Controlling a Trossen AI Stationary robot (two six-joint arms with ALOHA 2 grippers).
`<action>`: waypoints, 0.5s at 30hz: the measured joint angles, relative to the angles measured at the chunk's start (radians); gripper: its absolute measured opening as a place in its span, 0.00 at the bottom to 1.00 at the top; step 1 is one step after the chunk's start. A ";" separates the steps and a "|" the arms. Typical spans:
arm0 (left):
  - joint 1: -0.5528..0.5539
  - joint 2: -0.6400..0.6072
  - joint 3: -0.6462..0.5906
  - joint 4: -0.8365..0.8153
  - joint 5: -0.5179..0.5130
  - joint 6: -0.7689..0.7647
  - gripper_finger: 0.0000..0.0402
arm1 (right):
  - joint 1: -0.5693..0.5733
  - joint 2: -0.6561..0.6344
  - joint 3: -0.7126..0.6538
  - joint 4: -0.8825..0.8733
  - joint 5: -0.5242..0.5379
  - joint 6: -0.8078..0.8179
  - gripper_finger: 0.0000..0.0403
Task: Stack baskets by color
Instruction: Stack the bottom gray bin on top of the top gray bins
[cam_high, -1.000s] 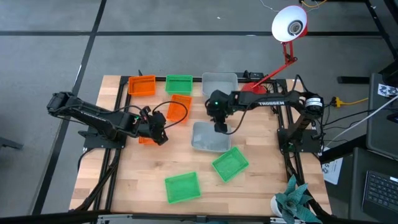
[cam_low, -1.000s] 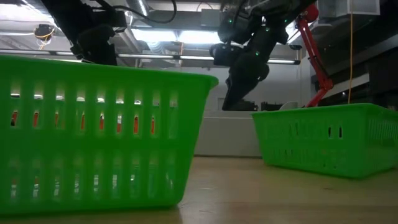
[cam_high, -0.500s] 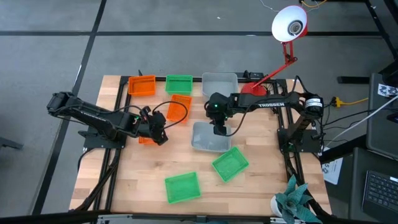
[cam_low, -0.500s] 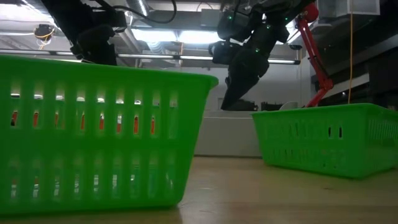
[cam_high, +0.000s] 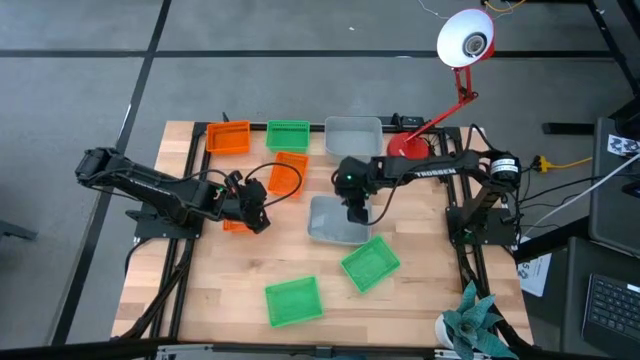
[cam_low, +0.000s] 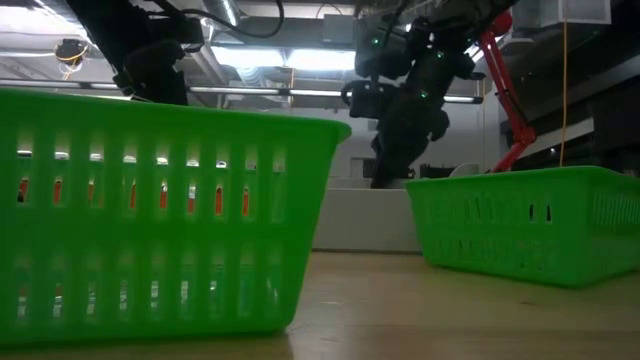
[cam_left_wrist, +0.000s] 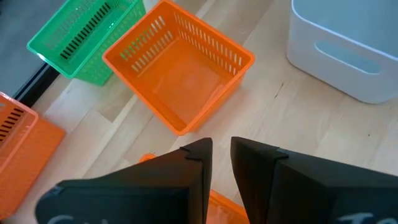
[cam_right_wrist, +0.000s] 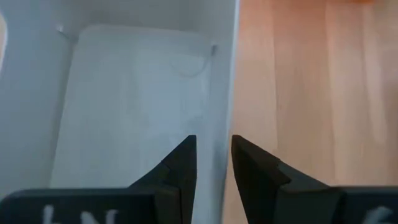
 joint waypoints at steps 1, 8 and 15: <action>0.000 0.000 0.000 0.000 0.000 0.000 0.13 | 0.000 0.000 -0.007 0.002 0.000 0.000 0.25; 0.000 0.000 0.000 0.001 0.000 0.000 0.13 | 0.000 0.000 -0.082 0.063 0.010 -0.004 0.24; 0.000 0.000 0.000 0.001 0.000 0.000 0.13 | 0.000 0.000 -0.038 0.075 0.061 -0.111 0.03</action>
